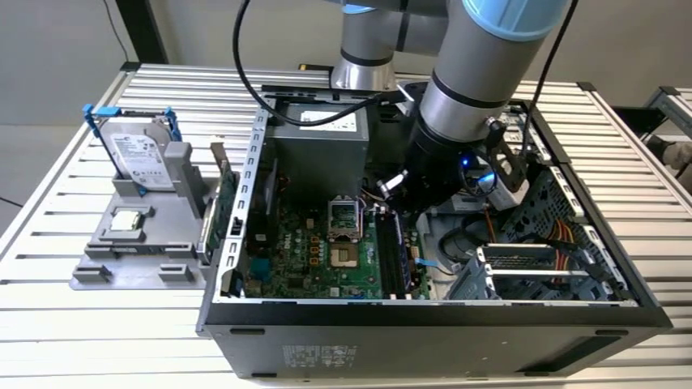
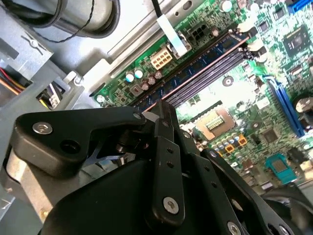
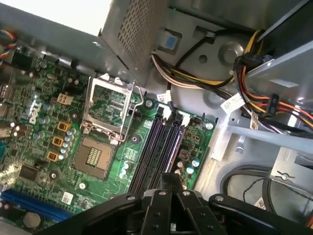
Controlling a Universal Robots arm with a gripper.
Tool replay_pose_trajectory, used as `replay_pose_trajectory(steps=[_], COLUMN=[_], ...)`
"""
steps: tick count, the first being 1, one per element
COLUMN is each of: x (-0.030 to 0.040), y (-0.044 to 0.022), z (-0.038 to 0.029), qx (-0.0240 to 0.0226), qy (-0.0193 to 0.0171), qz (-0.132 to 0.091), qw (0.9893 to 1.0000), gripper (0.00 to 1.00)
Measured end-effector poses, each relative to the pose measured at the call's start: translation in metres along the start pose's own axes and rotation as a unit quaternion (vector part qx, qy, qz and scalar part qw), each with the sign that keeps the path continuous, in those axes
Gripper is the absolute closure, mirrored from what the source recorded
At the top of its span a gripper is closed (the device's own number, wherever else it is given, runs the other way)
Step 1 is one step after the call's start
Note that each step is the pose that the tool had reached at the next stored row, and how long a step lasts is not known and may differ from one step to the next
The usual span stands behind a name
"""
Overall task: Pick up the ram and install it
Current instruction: 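Press down the ram until it locks into place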
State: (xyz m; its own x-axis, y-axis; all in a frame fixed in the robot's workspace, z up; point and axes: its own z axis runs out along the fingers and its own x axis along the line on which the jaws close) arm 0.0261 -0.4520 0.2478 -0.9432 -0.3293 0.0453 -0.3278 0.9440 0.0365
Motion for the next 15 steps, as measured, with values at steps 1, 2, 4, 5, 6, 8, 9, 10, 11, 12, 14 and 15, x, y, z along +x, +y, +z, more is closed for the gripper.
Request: replay_pose_trajectory(steps=[1,2,4,5,6,8,9,10,11,12,14,15], x=[-0.0001,-0.0001,-0.0002,-0.0002,-0.0002,-0.0001,-0.0002,-0.0002,-0.0001,-0.0002,-0.0002,-0.0003], y=[0.0,0.0,0.0,0.0,0.0,-0.0001,0.0,-0.0001,-0.0001,-0.0001,-0.0001,-0.0001], z=[0.0,0.0,0.0001,0.0,0.0,0.0,0.0,0.0,0.0,0.0,0.0,0.0], qx=[0.0002,0.0005,0.001,0.0014,0.0017,0.0024,0.0027,0.003,0.0033,0.0036,0.0042,0.0045], qy=[0.0002,0.0004,0.0008,0.0011,0.0014,0.0019,0.0022,0.0024,0.0027,0.003,0.0034,0.0036], qz=[-0.006,-0.011,-0.024,-0.031,-0.038,-0.052,-0.059,-0.066,-0.073,-0.08,-0.092,-0.099], qw=[1.0,0.9999,0.9997,0.9995,0.9993,0.9986,0.9983,0.9978,0.9973,0.9968,0.9957,0.995], gripper=[1.0,1.0,1.0,1.0,1.0,1.0,1.0,1.0,1.0,1.0,1.0,1.0])
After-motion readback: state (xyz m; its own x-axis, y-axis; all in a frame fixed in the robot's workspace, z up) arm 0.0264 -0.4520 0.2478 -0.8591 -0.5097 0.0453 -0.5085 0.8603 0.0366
